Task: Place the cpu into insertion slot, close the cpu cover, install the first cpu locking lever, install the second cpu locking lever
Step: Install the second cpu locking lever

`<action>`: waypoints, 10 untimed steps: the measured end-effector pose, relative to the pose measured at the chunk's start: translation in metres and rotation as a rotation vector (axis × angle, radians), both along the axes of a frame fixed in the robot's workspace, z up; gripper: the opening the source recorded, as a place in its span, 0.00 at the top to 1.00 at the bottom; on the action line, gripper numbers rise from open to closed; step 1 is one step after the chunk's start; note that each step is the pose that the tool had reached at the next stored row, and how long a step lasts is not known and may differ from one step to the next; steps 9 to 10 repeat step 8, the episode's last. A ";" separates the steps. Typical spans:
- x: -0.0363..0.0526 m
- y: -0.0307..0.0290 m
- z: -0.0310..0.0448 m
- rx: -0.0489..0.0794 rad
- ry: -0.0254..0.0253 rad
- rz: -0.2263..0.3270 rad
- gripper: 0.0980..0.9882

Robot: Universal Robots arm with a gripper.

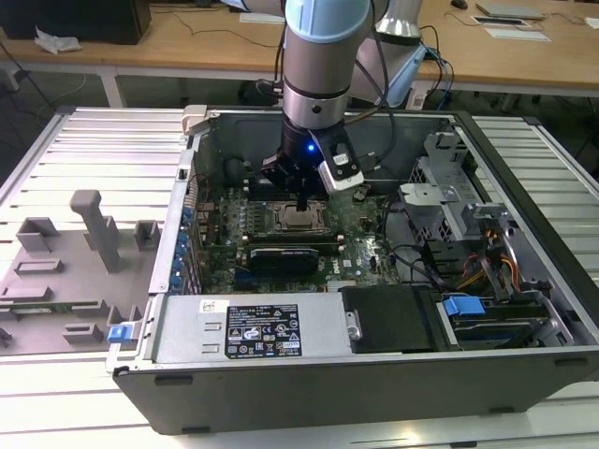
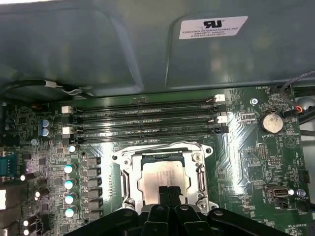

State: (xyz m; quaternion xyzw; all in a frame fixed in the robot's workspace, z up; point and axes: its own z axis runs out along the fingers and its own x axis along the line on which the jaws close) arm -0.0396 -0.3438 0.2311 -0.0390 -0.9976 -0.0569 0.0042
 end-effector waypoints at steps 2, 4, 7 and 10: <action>0.0000 0.0000 0.0000 0.000 0.0000 0.000 0.99; 0.0000 0.0000 0.0000 0.000 0.0000 0.000 0.99; 0.0000 0.0000 0.0000 0.000 0.0000 0.000 0.99; 0.0000 0.0000 0.0000 -0.001 0.0000 0.000 0.99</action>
